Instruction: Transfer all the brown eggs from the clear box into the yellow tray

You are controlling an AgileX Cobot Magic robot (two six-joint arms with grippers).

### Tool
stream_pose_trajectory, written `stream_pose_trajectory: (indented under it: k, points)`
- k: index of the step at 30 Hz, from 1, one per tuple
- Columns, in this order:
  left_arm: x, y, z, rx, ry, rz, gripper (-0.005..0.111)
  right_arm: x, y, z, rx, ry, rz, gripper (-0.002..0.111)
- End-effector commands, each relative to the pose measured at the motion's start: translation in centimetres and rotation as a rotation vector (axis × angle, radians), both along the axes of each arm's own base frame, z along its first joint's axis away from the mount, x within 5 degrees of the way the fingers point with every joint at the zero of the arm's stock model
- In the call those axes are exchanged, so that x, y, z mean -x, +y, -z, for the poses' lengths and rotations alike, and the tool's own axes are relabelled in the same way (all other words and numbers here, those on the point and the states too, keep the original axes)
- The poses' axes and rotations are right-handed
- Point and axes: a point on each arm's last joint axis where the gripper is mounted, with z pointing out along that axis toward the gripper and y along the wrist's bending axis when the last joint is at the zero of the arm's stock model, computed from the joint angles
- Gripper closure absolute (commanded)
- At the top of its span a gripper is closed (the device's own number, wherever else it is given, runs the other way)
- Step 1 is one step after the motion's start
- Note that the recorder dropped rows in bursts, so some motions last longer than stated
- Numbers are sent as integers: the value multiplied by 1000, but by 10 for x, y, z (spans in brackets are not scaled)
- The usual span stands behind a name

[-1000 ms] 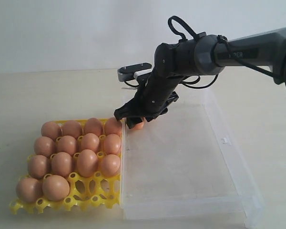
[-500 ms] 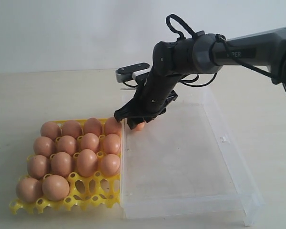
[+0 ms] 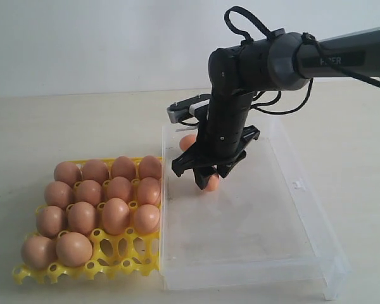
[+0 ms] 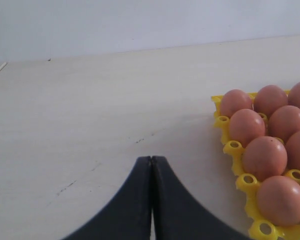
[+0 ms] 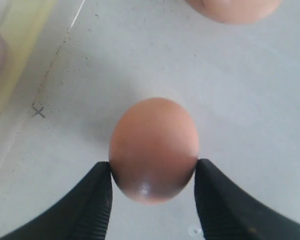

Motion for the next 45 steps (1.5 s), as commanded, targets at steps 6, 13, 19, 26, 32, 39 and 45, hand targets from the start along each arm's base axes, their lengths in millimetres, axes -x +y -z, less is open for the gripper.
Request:
stream_pose_trajectory:
  k: [6,13,19,26,32,39,45]
  points:
    - [0,0,-1,-6,-1,-2,107,3,-3,0,20,23,32,57]
    - [0,0,-1,-6,-1,-2,107,-1,0,-1,-11,-28,37,54]
    - [0,0,-1,-6,-1,-2,107,-9,4,-7,-38,-94,-4,54]
    - [0,0,-1,-6,-1,-2,107,-20,10,-20,-77,-167,-4,54]
    - [0,0,-1,-6,-1,-2,107,-21,12,-10,-84,-153,31,54]
    - [0,0,-1,-6,-1,-2,107,-12,28,8,-147,-58,91,54]
    - [0,0,-1,-6,-1,-2,107,-6,37,15,-142,-48,70,54]
